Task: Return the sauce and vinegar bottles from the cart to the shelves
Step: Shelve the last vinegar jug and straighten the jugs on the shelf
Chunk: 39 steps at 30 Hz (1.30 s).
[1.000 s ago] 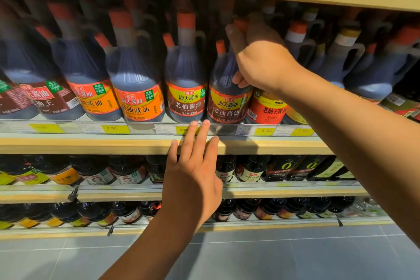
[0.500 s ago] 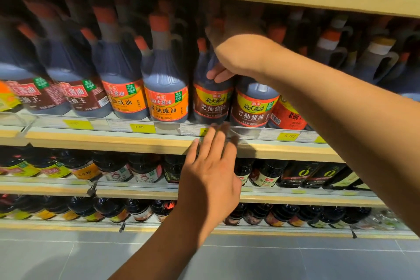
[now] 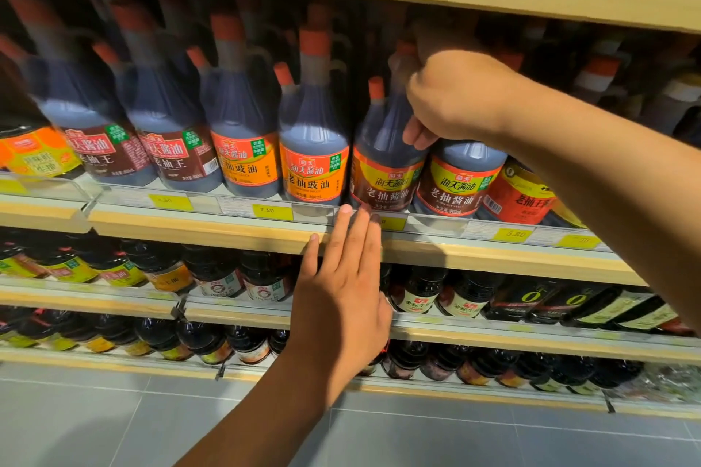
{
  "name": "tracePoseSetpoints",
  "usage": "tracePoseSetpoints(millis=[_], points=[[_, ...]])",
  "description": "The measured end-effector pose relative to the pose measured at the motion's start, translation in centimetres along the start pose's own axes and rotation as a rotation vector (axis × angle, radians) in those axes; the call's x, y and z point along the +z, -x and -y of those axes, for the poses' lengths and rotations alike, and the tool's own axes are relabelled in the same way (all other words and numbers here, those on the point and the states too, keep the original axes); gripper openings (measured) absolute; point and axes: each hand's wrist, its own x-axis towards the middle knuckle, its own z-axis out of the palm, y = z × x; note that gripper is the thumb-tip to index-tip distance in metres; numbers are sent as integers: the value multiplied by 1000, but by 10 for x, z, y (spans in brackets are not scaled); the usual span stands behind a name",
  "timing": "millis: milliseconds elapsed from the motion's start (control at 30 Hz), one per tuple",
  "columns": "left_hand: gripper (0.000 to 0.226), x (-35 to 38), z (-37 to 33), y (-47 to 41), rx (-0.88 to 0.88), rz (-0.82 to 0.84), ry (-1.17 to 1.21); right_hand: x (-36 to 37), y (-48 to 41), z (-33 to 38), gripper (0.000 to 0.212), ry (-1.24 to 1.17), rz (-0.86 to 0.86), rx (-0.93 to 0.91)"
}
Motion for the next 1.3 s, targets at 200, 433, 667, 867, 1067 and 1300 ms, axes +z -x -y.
tracePoseSetpoints(millis=[200,433,667,867,1067,1300], points=[[97,4,4,-2,-48,-27,40,9,-3,9,46,-98,-22,65],[92,-21,51,13,-31,-7,10,18,-3,13,64,-21,-105,227],[90,-46,93,18,-28,53,-45,25,-9,60,66,105,-333,105],[92,-48,107,25,-73,80,-63,38,-35,91,64,-111,-25,131],[94,-54,128,27,-85,66,-89,48,-42,93,50,-228,32,116],[91,-56,152,24,-90,52,-67,47,-46,101,57,-393,-22,249]])
